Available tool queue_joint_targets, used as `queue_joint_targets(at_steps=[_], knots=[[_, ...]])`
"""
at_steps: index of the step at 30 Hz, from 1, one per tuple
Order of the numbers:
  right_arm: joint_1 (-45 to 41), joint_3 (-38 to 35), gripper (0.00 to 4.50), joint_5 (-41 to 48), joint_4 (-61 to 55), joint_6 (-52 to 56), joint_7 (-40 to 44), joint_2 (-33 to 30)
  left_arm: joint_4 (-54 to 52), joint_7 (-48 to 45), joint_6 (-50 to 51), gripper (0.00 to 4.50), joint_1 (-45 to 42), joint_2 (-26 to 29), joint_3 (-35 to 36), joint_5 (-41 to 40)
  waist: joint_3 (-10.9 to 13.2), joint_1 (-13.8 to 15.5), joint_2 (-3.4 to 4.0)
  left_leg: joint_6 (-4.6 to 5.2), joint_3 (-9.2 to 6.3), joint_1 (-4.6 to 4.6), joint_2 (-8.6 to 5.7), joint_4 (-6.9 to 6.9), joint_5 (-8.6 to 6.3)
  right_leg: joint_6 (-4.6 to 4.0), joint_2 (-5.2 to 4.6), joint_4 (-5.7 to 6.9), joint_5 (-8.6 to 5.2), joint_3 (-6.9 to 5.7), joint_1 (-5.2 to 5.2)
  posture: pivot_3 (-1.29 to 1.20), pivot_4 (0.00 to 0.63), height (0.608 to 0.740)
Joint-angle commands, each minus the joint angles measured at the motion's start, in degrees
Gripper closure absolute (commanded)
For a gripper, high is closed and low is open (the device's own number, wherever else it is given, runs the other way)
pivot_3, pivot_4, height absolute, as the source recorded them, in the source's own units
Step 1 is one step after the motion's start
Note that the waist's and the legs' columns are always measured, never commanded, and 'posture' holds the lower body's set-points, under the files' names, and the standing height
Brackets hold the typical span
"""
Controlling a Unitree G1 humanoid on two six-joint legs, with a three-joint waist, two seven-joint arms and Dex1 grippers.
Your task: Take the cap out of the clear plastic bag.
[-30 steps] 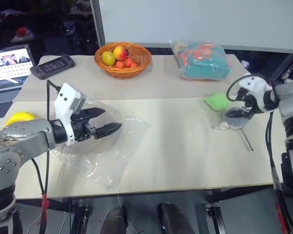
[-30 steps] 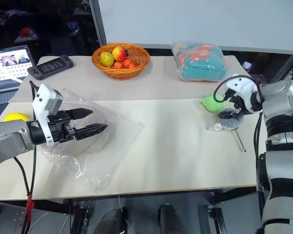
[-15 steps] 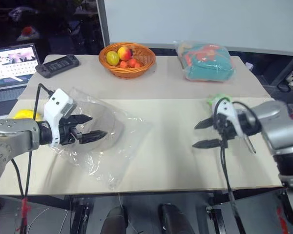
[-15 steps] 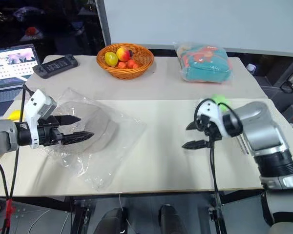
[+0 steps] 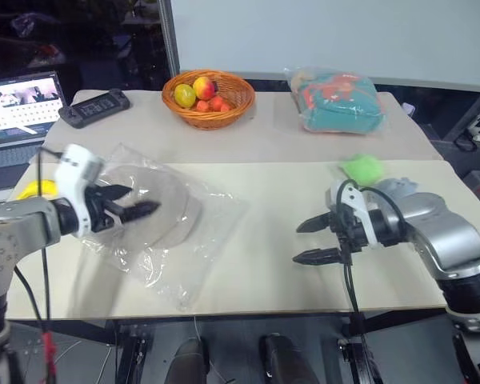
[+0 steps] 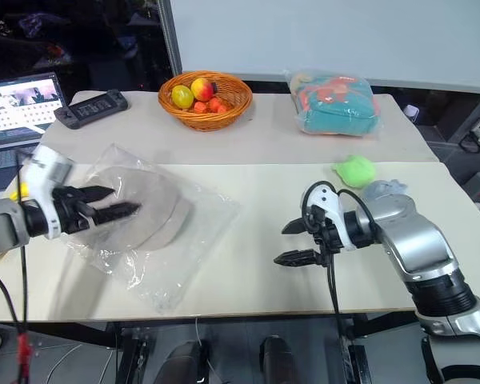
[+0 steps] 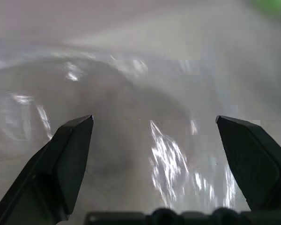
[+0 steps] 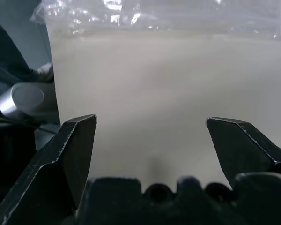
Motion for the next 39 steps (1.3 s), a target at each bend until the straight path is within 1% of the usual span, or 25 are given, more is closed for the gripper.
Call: queue_joint_targets(at_steps=[1,3,4,6,7,8,9,10,11,12,14,16,19,23,30,32,36,38,39], knots=[[-4.04,2.62,0.02,-0.54,3.89,-4.26,2.11,1.21,-1.14,11.85,7.81,0.0,5.87,-9.44,21.9,-16.4,-0.01,-0.41,-0.02,0.0,0.11,0.08,-0.01,0.01,0.0,0.01,-0.05,0.02,0.02,0.11,0.02,0.0,0.15,0.74],[-5.84,4.11,0.02,-0.64,5.42,-5.24,2.95,2.12,-2.38,15.63,8.34,0.0,10.36,-11.5,27.01,-25.53,-0.03,-0.69,-0.09,0.0,0.04,0.01,0.0,0.01,-0.01,0.01,-0.04,-0.02,0.03,0.06,0.02,0.0,0.15,0.74],[-7.29,5.05,0.02,-1.04,6.78,-6.48,3.59,2.91,-2.87,19.16,6.15,0.0,14.0,-12.66,29.07,-31.66,-0.04,-0.76,-0.13,0.0,0.05,0.0,0.0,0.01,-0.01,0.0,-0.1,-0.01,0.03,0.07,0.02,0.0,0.15,0.74],[-11.03,5.7,0.02,-1.31,10.18,-10.53,4.96,5.48,-3.58,27.73,-1.33,0.0,21.59,-16.16,32.63,-43.12,-0.06,-0.81,-0.19,-0.01,0.03,0.0,0.01,0.02,-0.01,-0.14,-0.11,0.0,0.11,0.06,0.02,0.0,0.15,0.74],[-12.36,5.84,0.02,-1.27,11.22,-11.6,5.26,6.51,-3.62,30.7,-4.31,0.0,24.37,-16.73,33.23,-47.02,-0.06,-0.88,-0.19,-0.01,0.03,0.03,0.02,0.02,-0.02,-0.34,-0.14,0.0,0.25,0.05,0.02,0.0,0.15,0.74],[-14.27,5.52,0.02,-0.7,11.84,-12.4,5.65,7.77,-4.06,32.34,-7.12,0.0,27.44,-17.91,33.56,-50.7,-0.06,-0.75,-0.2,-0.02,0.08,0.07,0.03,0.02,-0.02,-0.36,-0.18,0.0,0.3,0.09,0.03,0.0,0.15,0.74],[-15.8,5.29,0.02,-0.28,12.17,-12.79,5.79,8.83,-4.4,33.42,-9.33,0.0,30.06,-18.63,33.4,-53.42,-0.08,-0.71,-0.23,-0.02,0.05,0.06,0.04,0.02,-0.02,-0.37,-0.17,0.03,0.3,0.01,0.07,0.0,0.15,0.74],[-17.83,4.71,0.02,0.03,13.07,-13.76,5.77,10.04,-5.24,34.39,-11.5,0.0,32.8,-20.41,32.9,-54.51,-0.09,-0.51,-0.25,-0.04,0.07,0.13,0.06,0.02,-0.03,-0.39,-0.14,0.0,0.29,0.02,0.05,0.0,0.15,0.74],[-19.64,4.09,0.02,0.21,14.14,-14.69,5.57,11.0,-6.23,35.17,-13.44,0.0,35.03,-22.32,32.13,-55.43,-0.11,-0.39,-0.28,-0.11,0.06,0.16,0.05,0.01,-0.07,-0.6,-0.15,0.01,0.14,-0.03,0.11,0.0,0.15,0.74],[-21.21,3.41,0.02,0.41,15.09,-15.52,5.26,11.93,-6.97,35.5,-15.33,0.0,36.85,-23.96,31.24,-56.08,-0.11,-0.33,-0.27,-0.38,0.11,0.24,0.06,0.01,-0.24,-0.73,-0.15,-0.02,0.02,0.01,0.09,0.0,0.15,0.74],[-23.28,2.21,0.02,1.17,16.1,-16.25,4.91,13.36,-7.98,35.17,-18.85,0.0,39.23,-26.09,29.43,-57.09,-0.19,0.36,-0.4,-0.42,0.2,0.38,0.05,0.0,-0.27,-0.75,-0.18,-0.04,-0.02,0.0,0.23,0.0,0.15,0.74],[-24.36,1.19,0.02,2.2,16.26,-16.47,4.68,14.54,-7.52,33.98,-21.51,0.0,39.8,-26.84,27.11,-56.34,-0.27,1.0,-0.53,-0.45,0.14,0.37,0.1,-0.02,-0.28,-0.85,-0.12,-0.06,-0.09,-0.11,0.22,0.0,0.15,0.74],[-25.15,0.19,0.02,3.26,16.14,-15.79,4.24,15.72,-4.86,33.53,-25.37,0.0,37.35,-27.11,22.64,-53.34,-0.28,1.77,-0.54,-0.47,0.16,0.36,0.09,-0.02,-0.29,-0.9,-0.13,-0.12,-0.14,-0.12,0.17,0.0,0.15,0.74],[-25.86,-0.74,0.02,3.88,15.15,-15.15,3.63,15.26,0.88,32.73,-29.7,0.0,33.34,-28.66,17.86,-50.79,-0.29,1.92,-0.54,-0.47,0.25,0.3,0.09,-0.02,-0.29,-0.91,-0.12,-0.14,-0.12,-0.07,0.19,0.0,0.15,0.74],[-27.36,-2.93,0.02,5.57,12.57,-12.57,2.53,13.19,13.69,29.86,-30.55,0.0,26.67,-26.64,11.75,-45.53,-0.31,1.85,-0.47,-0.31,0.29,0.23,0.11,-0.12,-0.19,-0.92,-0.06,-0.1,-0.1,-0.04,0.08,0.0,0.15,0.74],[-27.69,-3.46,0.02,5.75,11.92,-11.9,1.78,12.49,20.08,29.12,-30.63,0.0,22.32,-25.51,10.03,-42.79,-0.38,2.06,-0.33,-0.32,0.29,0.33,0.1,-0.26,-0.2,-0.85,-0.05,-0.09,-0.14,-0.04,0.08,0.0,0.15,0.74],[-27.49,-3.8,0.02,5.96,10.68,-10.9,0.52,11.64,27.43,28.06,-29.69,0.0,15.36,-23.89,7.67,-39.3,-0.57,2.76,0.02,-0.44,0.28,0.45,0.09,-0.3,-0.27,-0.88,-0.06,-0.02,-0.11,-0.08,0.17,0.0,0.15,0.74],[-27.28,-3.91,0.0,6.04,10.06,-10.41,-0.16,11.3,31.26,27.28,-28.63,0.52,11.52,-22.98,6.14,-37.06,-0.67,3.06,0.19,-0.45,0.26,0.55,0.07,-0.31,-0.28,-0.91,-0.07,-0.02,-0.07,-0.09,0.27,0.0,0.15,0.74],[-27.17,-3.98,0.0,6.05,9.77,-10.23,-0.49,11.15,33.18,26.81,-27.95,0.68,9.65,-22.54,5.25,-35.61,-0.67,3.13,0.2,-0.46,0.26,0.57,0.07,-0.33,-0.28,-0.91,-0.06,-0.02,-0.07,-0.1,0.28,0.0,0.15,0.74]])
